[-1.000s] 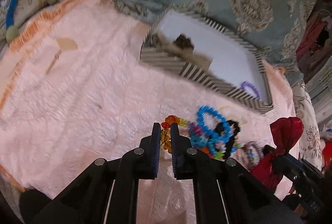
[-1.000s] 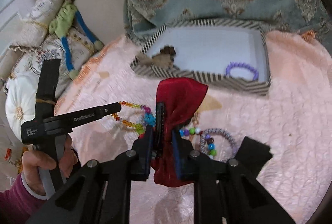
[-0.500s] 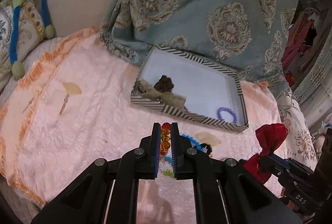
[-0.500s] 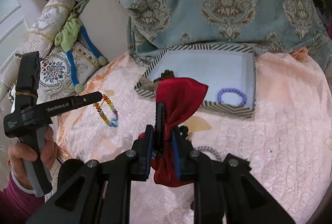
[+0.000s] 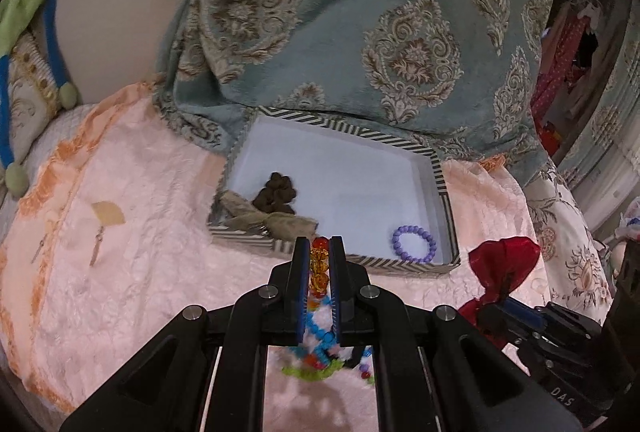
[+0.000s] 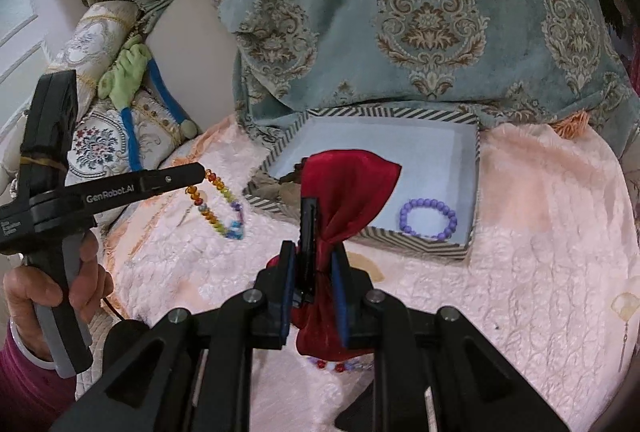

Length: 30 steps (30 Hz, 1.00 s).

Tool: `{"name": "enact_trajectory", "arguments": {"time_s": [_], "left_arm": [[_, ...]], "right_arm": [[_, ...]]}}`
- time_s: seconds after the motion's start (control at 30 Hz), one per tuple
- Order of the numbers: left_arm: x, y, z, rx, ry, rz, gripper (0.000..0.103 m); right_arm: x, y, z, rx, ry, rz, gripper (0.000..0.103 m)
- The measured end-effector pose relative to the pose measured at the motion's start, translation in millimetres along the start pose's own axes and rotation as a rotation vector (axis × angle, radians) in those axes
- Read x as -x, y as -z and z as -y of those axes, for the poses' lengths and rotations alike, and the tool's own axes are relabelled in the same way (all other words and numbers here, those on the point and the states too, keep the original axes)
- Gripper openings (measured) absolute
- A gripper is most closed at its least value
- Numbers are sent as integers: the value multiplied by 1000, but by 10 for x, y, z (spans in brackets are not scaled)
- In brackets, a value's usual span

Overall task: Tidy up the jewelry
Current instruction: 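Lower the red bow into the box with right gripper while left drops the bracelet beside it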

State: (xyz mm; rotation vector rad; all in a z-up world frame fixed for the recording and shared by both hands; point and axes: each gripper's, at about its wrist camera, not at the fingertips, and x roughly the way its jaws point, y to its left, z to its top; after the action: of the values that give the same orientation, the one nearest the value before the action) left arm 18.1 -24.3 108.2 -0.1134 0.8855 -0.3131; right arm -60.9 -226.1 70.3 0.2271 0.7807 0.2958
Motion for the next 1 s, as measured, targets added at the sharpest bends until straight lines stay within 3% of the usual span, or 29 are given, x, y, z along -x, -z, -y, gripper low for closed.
{"name": "enact_trajectory", "arguments": {"time_s": [0.37, 0.63, 0.83, 1.0], "left_arm": [[-386, -310, 327, -56, -13, -15, 0], [-807, -525, 542, -84, 3, -38, 0], [-1239, -546, 493, -50, 10, -84, 0], [-1516, -426, 270, -28, -41, -126, 0]], "right_arm": [[-177, -294, 357, -40, 55, 15, 17], [-529, -607, 650, -41, 92, -21, 17], [-968, -738, 820, -59, 91, -62, 17], [-1373, -796, 879, -58, 63, -114, 17]]}}
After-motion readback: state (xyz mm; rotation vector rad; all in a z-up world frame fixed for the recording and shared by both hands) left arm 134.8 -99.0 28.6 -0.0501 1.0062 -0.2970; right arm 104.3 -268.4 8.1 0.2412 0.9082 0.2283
